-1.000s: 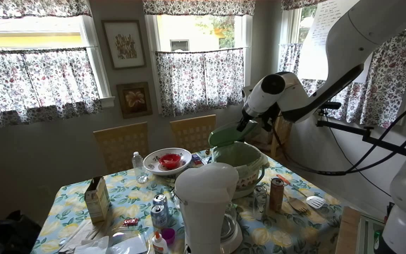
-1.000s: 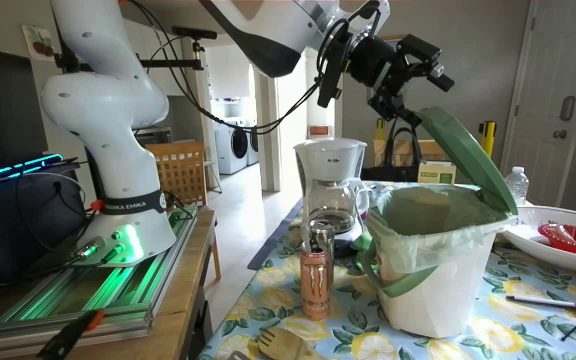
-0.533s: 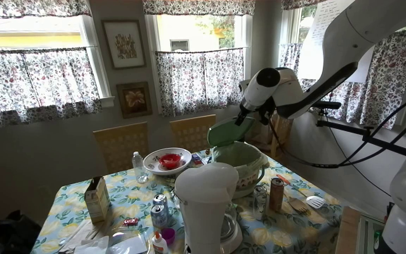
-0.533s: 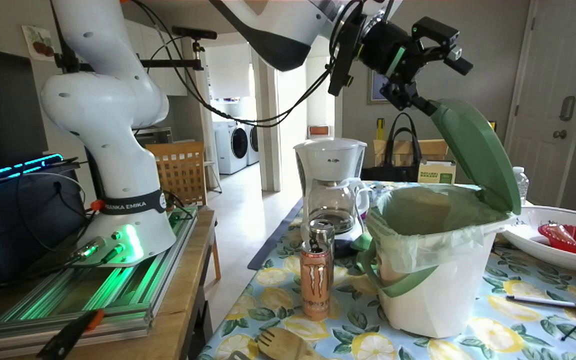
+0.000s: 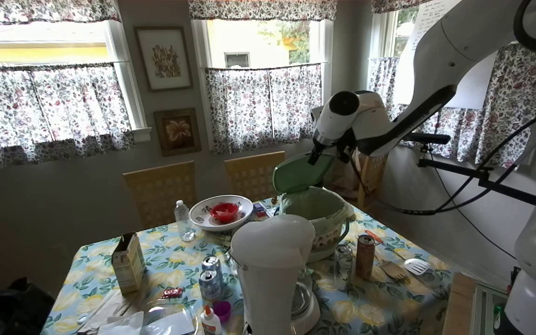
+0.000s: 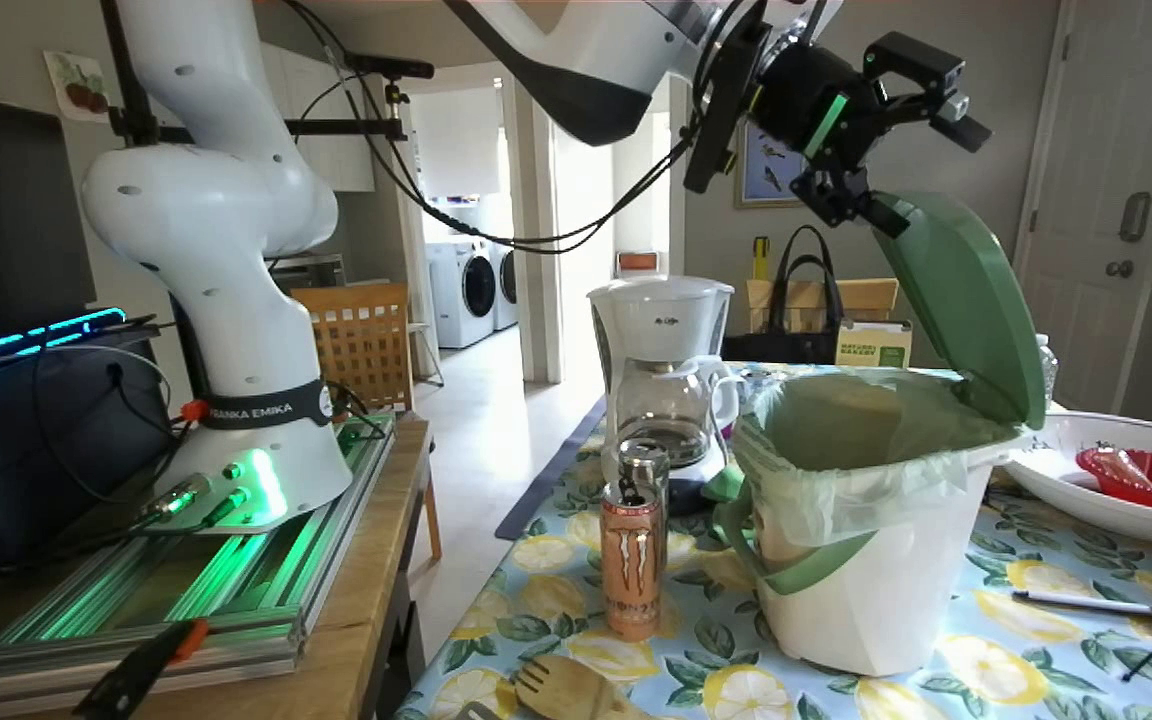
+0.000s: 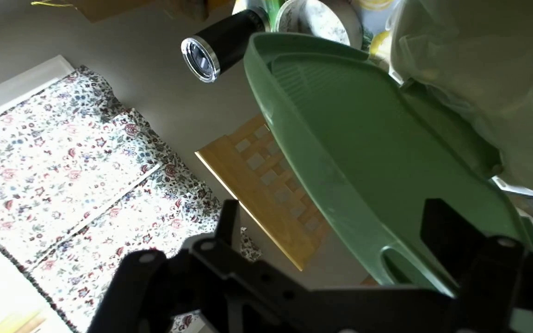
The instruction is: Open the white and green bin then place the two empty cans from the table inside the bin.
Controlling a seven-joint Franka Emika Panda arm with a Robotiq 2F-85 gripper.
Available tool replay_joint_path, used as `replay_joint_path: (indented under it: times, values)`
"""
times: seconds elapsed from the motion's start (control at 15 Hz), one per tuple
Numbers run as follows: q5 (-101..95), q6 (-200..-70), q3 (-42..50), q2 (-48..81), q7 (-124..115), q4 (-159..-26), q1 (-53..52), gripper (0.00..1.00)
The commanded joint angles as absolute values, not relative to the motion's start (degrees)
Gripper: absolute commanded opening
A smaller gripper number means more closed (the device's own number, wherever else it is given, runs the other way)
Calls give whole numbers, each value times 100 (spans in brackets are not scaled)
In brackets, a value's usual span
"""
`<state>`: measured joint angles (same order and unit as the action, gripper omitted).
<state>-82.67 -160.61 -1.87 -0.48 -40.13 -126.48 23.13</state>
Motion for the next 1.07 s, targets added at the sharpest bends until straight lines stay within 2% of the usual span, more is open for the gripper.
replay_joint_path:
  times: [0.0,1.0]
  values:
    - [-8022,-15953,-209,256,-3781,-12256,2291,100]
    - [-7954,-15928,-302,506,-3698,-11869,2256,100]
